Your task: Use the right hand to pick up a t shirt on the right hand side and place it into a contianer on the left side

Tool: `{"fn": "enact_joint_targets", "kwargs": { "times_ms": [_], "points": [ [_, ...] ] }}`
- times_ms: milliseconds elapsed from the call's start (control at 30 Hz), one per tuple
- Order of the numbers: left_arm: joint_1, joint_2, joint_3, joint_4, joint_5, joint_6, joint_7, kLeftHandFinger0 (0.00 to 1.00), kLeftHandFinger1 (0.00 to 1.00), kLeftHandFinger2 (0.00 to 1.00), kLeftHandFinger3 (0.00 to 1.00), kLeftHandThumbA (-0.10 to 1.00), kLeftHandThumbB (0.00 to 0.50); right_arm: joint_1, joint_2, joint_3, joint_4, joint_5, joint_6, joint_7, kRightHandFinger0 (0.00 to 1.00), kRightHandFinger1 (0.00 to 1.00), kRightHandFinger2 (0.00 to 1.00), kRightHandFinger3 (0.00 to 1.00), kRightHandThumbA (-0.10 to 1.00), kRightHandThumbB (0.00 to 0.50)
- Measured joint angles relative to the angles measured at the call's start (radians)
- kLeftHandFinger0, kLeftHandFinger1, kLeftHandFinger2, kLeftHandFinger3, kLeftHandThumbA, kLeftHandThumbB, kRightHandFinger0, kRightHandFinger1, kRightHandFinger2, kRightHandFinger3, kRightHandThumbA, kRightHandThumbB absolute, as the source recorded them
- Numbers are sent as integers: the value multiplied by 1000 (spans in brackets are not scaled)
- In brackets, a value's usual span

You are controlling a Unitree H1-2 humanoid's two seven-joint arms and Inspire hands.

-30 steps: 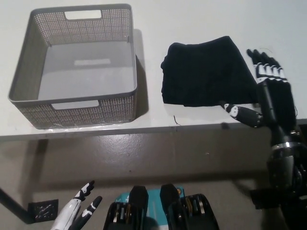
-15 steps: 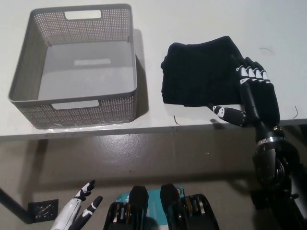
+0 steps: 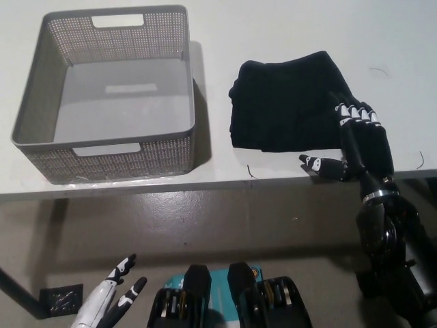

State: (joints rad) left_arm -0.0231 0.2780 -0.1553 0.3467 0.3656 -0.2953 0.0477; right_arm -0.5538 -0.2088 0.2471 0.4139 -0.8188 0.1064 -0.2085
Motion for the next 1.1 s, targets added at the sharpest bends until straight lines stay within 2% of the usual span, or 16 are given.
{"fn": "enact_joint_targets", "kwargs": {
  "times_ms": [67,100,133,300,667,800,967,1033,1100],
  "points": [
    [-3,0,0,0,0,0,0,954,947,1000,1000,1000,351,-5,1,-3,29,9,-3,-7,1000,1000,1000,1000,1000,479],
    [-5,0,0,1,0,0,0,971,956,1000,1000,1000,346,-8,3,-5,43,13,-6,-10,1000,1000,1000,1000,1000,476],
    [-7,0,0,2,0,0,0,1000,980,1000,1000,1000,360,-12,4,-6,55,17,-9,-15,1000,1000,1000,1000,1000,478],
    [-19,0,-2,4,0,0,0,953,945,1000,1000,1000,350,-24,7,-11,102,34,-13,-30,1000,1000,1000,1000,1000,485],
    [-24,0,-7,24,4,-3,-1,959,960,1000,1000,1000,359,-33,28,-10,182,61,-21,-75,1000,1000,1000,1000,1000,466],
    [-24,0,-8,21,7,-2,-2,990,978,1000,1000,1000,344,-40,43,-11,205,73,-24,-93,1000,1000,1000,1000,1000,452],
    [-25,0,-10,10,12,-3,-7,956,949,1000,1000,1000,333,-65,56,-8,250,79,-30,-116,1000,1000,1000,1000,1000,449],
    [-25,0,-10,10,12,-3,-7,952,955,1000,1000,1000,355,-75,63,-6,269,80,-31,-126,1000,1000,1000,1000,1000,445],
    [-25,0,-10,10,14,-3,-7,941,947,1000,1000,1000,344,-93,72,1,298,80,-33,-137,1000,1000,1000,1000,1000,447]
  ]
}}
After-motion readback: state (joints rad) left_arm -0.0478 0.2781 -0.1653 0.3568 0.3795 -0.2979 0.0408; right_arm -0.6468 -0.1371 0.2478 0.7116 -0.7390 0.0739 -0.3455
